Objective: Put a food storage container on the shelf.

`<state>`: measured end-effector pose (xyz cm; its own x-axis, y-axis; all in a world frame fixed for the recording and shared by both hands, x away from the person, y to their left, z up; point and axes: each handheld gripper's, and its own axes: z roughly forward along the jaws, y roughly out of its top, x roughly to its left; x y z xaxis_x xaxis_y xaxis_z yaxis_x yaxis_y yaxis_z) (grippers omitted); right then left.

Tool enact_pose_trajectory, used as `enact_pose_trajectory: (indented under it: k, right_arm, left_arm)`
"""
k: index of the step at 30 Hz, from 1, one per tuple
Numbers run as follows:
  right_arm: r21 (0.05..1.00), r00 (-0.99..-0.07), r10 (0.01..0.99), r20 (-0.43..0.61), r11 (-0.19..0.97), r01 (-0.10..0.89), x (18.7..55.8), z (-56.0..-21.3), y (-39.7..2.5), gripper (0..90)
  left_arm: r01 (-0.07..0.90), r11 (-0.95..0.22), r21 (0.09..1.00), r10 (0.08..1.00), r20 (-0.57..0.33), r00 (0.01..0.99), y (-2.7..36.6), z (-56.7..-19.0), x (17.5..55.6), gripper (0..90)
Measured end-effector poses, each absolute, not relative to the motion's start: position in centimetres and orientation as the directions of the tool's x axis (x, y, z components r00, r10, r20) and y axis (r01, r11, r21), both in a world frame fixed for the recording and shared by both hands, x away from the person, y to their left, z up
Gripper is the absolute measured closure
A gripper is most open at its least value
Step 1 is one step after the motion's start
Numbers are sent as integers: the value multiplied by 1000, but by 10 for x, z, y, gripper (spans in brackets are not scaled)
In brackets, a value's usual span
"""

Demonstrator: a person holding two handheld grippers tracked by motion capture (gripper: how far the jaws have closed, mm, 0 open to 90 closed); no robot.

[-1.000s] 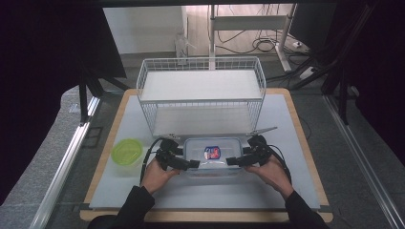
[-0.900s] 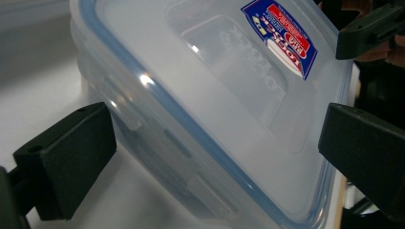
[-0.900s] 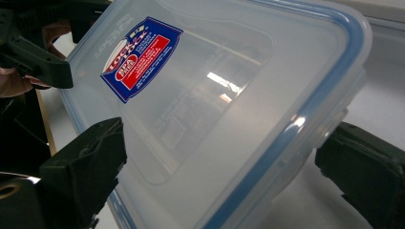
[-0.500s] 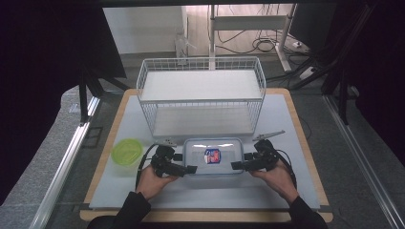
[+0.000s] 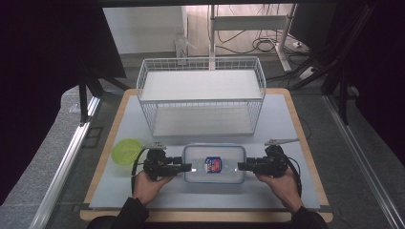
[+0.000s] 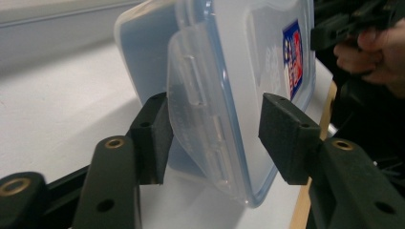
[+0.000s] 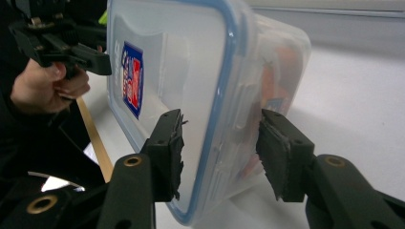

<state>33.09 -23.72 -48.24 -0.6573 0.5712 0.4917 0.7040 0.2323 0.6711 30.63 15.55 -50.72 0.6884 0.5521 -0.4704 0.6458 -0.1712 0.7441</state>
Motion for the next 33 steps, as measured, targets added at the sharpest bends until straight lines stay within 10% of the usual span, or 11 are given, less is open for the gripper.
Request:
enact_pose_trajectory:
  k: [33]
  right_arm:
    - [795,-704,575,416,146,589,342,-422,-224,537]
  left_arm:
    - [570,-176,803,577,-385,720,169,-440,321,507]
